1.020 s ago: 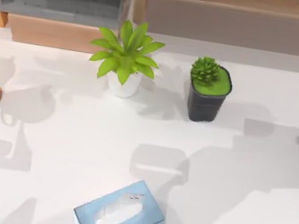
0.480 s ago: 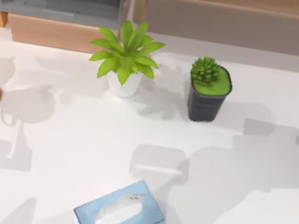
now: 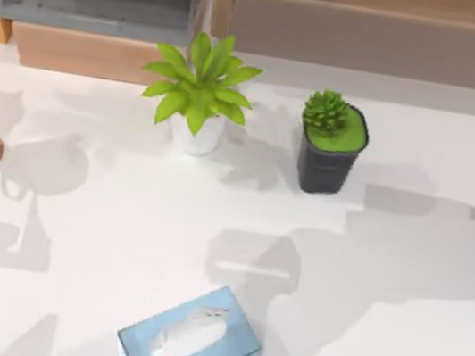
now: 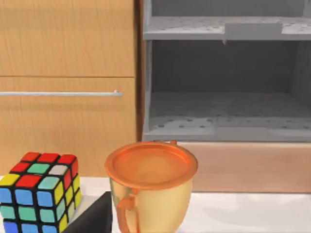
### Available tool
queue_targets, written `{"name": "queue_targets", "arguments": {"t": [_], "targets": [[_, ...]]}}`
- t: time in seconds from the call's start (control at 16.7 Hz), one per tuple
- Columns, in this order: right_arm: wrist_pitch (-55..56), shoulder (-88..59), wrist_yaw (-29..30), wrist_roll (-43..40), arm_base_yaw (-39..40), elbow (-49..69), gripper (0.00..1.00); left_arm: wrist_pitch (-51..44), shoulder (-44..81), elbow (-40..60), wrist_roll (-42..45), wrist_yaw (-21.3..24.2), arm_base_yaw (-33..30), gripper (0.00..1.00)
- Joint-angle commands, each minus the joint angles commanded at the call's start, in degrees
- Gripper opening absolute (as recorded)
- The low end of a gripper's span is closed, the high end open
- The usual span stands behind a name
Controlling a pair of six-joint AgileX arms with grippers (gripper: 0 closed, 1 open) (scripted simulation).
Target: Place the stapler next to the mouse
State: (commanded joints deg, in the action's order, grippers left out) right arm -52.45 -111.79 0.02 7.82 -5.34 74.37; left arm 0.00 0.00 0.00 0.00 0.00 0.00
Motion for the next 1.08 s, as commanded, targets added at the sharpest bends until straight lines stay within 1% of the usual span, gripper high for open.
{"name": "queue_targets", "arguments": {"t": [0.18, 0.36, 0.54, 0.84, 0.96, 1.08], "targets": [[0.10, -0.21, -0.02, 0.21, 0.16, -0.07, 0.00, 0.00, 0.00, 0.00, 0.00, 0.00, 0.00, 1.00], [-0.74, -0.38, 0.25, 3.46, 4.09, 1.34, 0.00, 0.00, 0.00, 0.00, 0.00, 0.00, 0.00, 1.00], [-2.67, -1.12, 0.63, 10.00, 13.49, 2.95, 0.00, 0.00, 0.00, 0.00, 0.00, 0.00, 0.00, 1.00], [-6.65, -1.66, 1.30, 23.56, 34.43, 5.02, 0.00, 0.00, 0.00, 0.00, 0.00, 0.00, 0.00, 1.00], [-7.25, -2.17, 1.65, 27.88, 39.80, 5.88, 0.00, 0.00, 0.00, 0.00, 0.00, 0.00, 0.00, 1.00], [-7.35, -2.51, 1.95, 30.63, 42.77, 6.48, 0.00, 0.00, 0.00, 0.00, 0.00, 0.00, 0.00, 1.00]]}}
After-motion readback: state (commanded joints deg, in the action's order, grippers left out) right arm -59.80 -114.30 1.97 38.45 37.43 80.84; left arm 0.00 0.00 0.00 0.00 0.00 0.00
